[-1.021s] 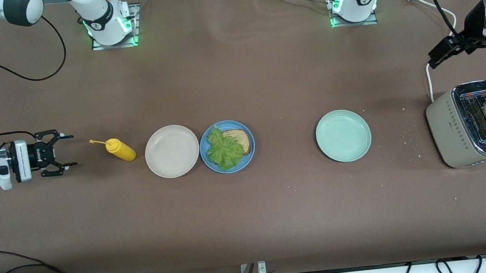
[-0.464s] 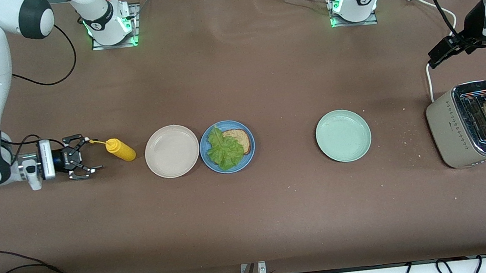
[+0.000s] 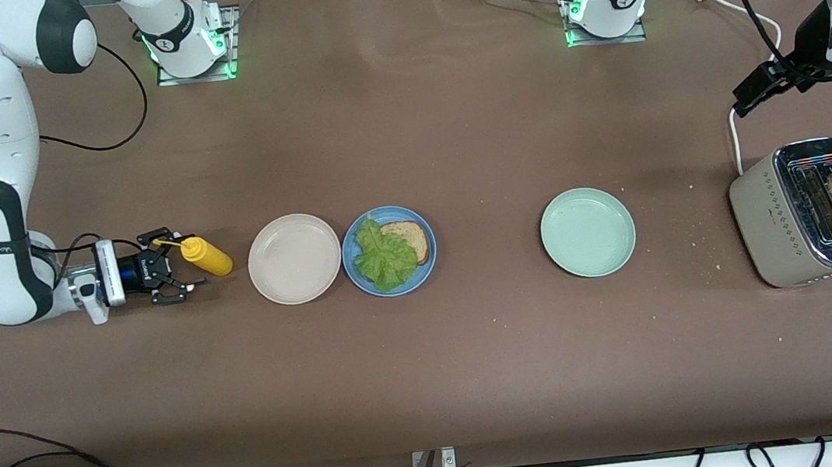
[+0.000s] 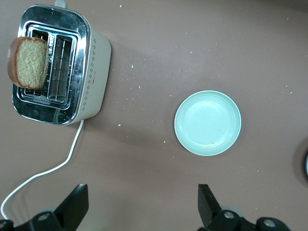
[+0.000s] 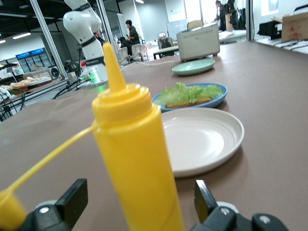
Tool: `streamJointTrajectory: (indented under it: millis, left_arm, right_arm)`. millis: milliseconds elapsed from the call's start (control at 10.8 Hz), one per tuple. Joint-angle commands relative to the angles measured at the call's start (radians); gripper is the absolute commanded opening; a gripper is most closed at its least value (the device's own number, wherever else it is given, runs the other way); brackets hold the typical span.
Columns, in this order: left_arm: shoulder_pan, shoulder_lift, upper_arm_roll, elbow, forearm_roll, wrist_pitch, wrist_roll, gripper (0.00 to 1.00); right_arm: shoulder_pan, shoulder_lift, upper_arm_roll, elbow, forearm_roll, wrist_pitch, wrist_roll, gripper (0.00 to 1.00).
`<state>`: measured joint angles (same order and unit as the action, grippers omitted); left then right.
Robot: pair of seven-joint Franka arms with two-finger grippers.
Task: Make sandwich in blue plate with both arms
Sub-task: 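Grasp the yellow mustard bottle with the right gripper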
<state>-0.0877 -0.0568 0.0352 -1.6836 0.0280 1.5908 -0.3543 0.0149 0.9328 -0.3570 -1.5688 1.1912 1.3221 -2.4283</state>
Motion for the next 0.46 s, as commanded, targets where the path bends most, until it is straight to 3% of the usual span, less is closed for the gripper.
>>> streamJointTrajectory:
  millis: [0,93,186,278,371]
  left_arm:
    - [0.0,0.008,-0.001,0.025,0.007,-0.023,-0.009,1.0]
    - [0.002,0.008,-0.001,0.025,0.009,-0.023,-0.009,1.0]
    - [0.002,0.008,-0.001,0.025,0.009,-0.023,-0.009,1.0]
    - [0.0,0.008,-0.001,0.025,0.007,-0.023,-0.009,1.0]
    - [0.0,0.008,-0.003,0.025,0.007,-0.023,-0.009,1.0]
  right_arm:
    - [-0.024,0.009,0.035,0.019,0.033,-0.049,-0.008,0.94]
    - [-0.024,0.009,0.036,0.021,0.034,-0.066,-0.006,0.77]
    - [-0.024,0.009,0.036,0.021,0.033,-0.066,-0.002,0.42]
    - [-0.024,0.009,0.036,0.021,0.034,-0.066,0.008,0.17]
    - [-0.024,0.008,0.035,0.021,0.031,-0.067,0.023,0.08]
